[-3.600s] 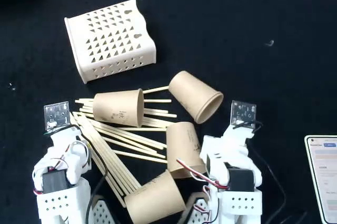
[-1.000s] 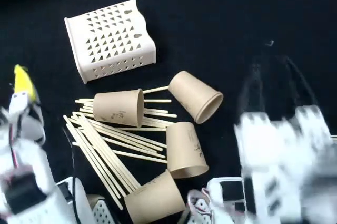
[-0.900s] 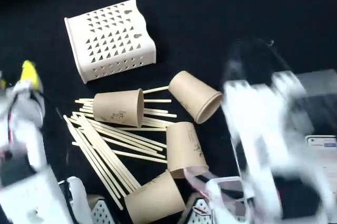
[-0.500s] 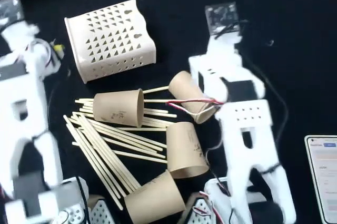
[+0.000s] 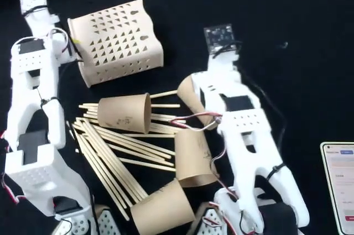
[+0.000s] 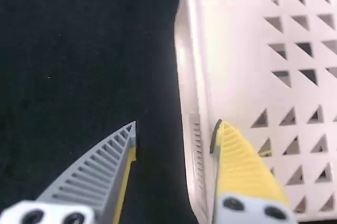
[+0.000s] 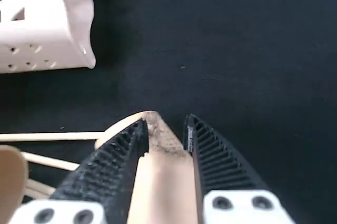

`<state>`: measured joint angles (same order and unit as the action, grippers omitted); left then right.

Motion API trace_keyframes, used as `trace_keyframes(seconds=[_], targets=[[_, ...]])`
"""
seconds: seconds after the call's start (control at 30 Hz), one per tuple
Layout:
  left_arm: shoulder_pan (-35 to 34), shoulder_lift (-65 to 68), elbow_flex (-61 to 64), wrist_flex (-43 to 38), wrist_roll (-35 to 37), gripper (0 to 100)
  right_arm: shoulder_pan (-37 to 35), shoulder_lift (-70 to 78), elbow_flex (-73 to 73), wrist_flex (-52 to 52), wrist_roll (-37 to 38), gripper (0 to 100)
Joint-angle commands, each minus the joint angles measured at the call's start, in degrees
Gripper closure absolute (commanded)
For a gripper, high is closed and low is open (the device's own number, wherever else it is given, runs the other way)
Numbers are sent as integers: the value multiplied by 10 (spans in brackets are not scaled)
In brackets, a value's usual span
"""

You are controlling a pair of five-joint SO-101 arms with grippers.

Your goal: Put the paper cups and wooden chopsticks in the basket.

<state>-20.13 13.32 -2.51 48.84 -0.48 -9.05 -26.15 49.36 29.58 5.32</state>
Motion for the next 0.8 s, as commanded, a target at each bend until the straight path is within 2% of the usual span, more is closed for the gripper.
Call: trace_keyframes(seconds=[0.0,0.37,0.47,0.6,0.77], targets=[[-64,15,-22,7,4,762,-27,0,5,-14,6,874],[-173,11,-20,3,4,762,-45,-1,19,-11,6,874],[-206,11,-54,22,5,762,-46,-1,21,-11,6,874],[-247,11,-140,108,5,762,-46,-1,22,-11,6,874],[-264,12,-345,331,5,760,-46,-1,21,-11,6,874]])
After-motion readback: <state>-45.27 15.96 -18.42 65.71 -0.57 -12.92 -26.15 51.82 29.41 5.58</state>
